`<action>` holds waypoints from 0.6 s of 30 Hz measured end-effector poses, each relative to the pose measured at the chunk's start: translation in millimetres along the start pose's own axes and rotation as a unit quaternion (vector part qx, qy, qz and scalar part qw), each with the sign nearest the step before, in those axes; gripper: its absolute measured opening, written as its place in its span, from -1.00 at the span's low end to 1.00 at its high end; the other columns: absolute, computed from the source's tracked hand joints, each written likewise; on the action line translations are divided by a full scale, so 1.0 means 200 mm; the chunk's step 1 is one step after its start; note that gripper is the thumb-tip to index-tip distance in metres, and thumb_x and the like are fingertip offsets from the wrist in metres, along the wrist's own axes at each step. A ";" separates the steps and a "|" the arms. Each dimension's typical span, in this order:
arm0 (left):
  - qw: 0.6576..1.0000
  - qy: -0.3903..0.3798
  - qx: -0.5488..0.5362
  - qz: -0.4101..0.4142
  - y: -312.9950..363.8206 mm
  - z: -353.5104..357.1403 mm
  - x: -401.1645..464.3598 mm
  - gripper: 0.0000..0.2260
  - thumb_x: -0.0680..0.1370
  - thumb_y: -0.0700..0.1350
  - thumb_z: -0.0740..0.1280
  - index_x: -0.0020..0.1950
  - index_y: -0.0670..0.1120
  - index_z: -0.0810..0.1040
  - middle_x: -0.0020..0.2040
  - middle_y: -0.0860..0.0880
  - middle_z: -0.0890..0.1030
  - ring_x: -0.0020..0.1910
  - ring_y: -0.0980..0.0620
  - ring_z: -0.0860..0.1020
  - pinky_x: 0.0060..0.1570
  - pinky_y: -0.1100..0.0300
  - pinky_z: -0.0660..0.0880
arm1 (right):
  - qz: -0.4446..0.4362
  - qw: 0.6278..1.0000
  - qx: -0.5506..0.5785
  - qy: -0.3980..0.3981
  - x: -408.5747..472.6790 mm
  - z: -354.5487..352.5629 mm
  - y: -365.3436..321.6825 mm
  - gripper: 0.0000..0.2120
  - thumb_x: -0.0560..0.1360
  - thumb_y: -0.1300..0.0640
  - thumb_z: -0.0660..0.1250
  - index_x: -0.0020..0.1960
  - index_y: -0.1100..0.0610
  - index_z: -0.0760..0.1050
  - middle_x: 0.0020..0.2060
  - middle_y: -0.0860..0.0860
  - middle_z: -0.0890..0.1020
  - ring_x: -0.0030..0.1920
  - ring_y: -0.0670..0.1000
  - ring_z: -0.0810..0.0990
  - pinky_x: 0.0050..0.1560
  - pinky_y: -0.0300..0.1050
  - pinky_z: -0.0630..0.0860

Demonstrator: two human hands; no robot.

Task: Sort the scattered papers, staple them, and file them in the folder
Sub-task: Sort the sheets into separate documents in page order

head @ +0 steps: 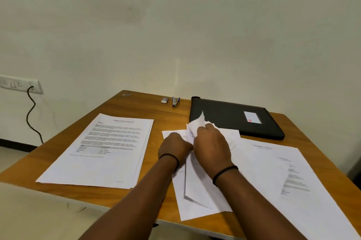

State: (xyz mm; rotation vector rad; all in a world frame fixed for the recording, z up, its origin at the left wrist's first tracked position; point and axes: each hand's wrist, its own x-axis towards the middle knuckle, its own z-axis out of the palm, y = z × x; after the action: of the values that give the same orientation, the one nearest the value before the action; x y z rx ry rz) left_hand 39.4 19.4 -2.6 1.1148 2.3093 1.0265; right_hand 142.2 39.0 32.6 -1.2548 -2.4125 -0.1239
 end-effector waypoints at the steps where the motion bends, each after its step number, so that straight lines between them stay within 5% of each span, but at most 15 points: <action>1: 0.999 0.012 -0.029 0.024 -0.01 0.02 -0.01 -0.82 0.57 -0.11 0.31 -0.23 -0.07 0.47 -0.31 -0.02 0.51 -0.25 -0.01 0.53 -0.23 0.18 0.46 | 0.021 1.000 0.019 0.009 0.01 0.02 0.00 -0.78 0.63 0.14 0.21 0.19 0.17 0.54 0.17 0.11 0.55 0.13 0.08 0.57 0.08 -0.15 0.49; 6: 0.980 0.004 -0.156 0.124 -0.06 0.07 -0.08 -0.87 0.60 -0.22 0.25 -0.13 -0.10 0.52 -0.19 -0.01 0.60 -0.16 0.03 0.56 -0.10 0.12 0.56 | 0.104 0.990 0.092 0.002 0.08 0.09 0.01 -0.56 0.57 -0.26 0.20 -0.08 0.13 0.55 -0.13 0.08 0.57 -0.11 0.05 0.56 -0.15 -0.13 0.43; 9: 0.968 -0.038 -0.209 0.134 -0.09 0.07 -0.05 -0.87 0.42 -0.09 0.33 -0.22 -0.15 0.51 -0.28 -0.09 0.56 -0.27 -0.05 0.50 -0.22 -0.02 0.52 | 0.145 0.985 0.088 -0.035 0.13 0.10 0.04 -0.64 0.52 -0.17 0.33 -0.23 0.10 0.40 -0.30 0.01 0.47 -0.20 0.05 0.51 -0.21 -0.14 0.33; 11: 0.945 -0.087 -0.295 0.107 -0.11 0.05 -0.04 -0.84 0.35 -0.03 0.34 -0.27 -0.11 0.49 -0.35 -0.07 0.53 -0.32 -0.09 0.47 -0.34 0.05 0.45 | 0.155 0.983 0.090 -0.048 0.15 0.10 0.03 -0.70 0.50 -0.08 0.36 -0.23 0.11 0.40 -0.34 -0.01 0.44 -0.20 0.06 0.52 -0.22 -0.15 0.33; 16: 0.919 -0.117 -0.364 0.099 -0.12 0.02 -0.03 -0.87 0.53 -0.20 0.31 -0.23 -0.15 0.50 -0.18 -0.14 0.59 -0.16 -0.07 0.54 -0.25 0.14 0.48 | 0.165 0.977 0.129 -0.042 0.13 0.09 0.04 -0.59 0.46 -0.18 0.38 -0.34 0.10 0.40 -0.42 -0.05 0.42 -0.37 -0.08 0.43 -0.42 -0.21 0.22; 18: 0.915 -0.128 -0.370 0.097 -0.12 0.02 -0.04 -0.83 0.57 -0.27 0.29 -0.22 -0.16 0.53 -0.18 -0.09 0.59 -0.17 0.00 0.53 -0.24 0.19 0.50 | 0.165 0.978 0.117 -0.047 0.13 0.08 0.05 -0.68 0.46 -0.12 0.41 -0.20 0.16 0.54 -0.36 -0.03 0.48 -0.31 -0.05 0.48 -0.34 -0.23 0.30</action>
State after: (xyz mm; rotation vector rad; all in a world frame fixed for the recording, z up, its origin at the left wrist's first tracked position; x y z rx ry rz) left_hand 33.7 4.9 -22.4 1.0663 1.4073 1.5409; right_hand 131.8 68.1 28.2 -1.5508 -2.1764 0.3130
